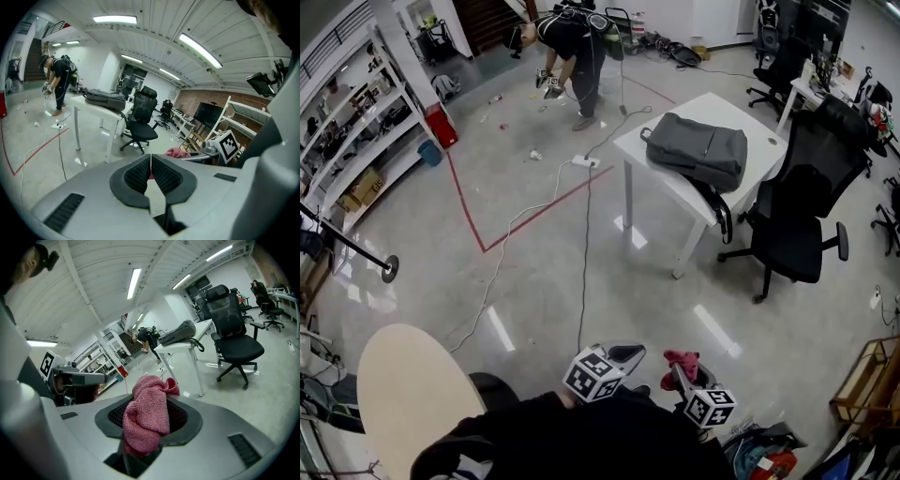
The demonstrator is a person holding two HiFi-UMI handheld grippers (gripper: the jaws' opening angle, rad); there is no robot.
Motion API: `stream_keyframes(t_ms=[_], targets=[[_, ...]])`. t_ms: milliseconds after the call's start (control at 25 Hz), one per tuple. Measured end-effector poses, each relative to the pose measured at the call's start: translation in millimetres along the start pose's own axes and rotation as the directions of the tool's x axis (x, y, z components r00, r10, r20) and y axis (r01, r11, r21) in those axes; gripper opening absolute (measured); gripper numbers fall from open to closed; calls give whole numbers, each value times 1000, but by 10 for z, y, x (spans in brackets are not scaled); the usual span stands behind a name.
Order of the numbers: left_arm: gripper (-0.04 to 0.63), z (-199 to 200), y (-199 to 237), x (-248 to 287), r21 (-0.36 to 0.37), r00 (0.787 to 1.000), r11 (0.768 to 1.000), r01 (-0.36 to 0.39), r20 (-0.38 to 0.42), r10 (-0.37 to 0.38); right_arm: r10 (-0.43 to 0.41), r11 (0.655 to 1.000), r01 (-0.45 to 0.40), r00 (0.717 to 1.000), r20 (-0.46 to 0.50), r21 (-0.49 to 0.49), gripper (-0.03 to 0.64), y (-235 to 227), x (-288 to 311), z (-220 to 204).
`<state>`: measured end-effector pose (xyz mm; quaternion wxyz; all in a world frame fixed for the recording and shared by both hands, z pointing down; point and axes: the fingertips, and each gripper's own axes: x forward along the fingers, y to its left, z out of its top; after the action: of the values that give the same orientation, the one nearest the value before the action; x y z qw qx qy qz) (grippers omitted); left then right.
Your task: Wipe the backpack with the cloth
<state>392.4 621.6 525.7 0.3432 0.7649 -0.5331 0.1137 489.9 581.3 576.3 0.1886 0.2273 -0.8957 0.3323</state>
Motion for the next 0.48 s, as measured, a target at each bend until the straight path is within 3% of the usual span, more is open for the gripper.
stream_keyframes(t_ms=[240, 480], targets=[[25, 175, 292, 38, -17, 1000, 1000, -11, 18, 11, 0, 1000, -1, 1000, -21, -17, 161, -25, 310, 203], [25, 593, 908, 77, -22, 999, 1000, 5, 44, -4, -48, 999, 48, 999, -16, -18, 161, -49, 860, 607]])
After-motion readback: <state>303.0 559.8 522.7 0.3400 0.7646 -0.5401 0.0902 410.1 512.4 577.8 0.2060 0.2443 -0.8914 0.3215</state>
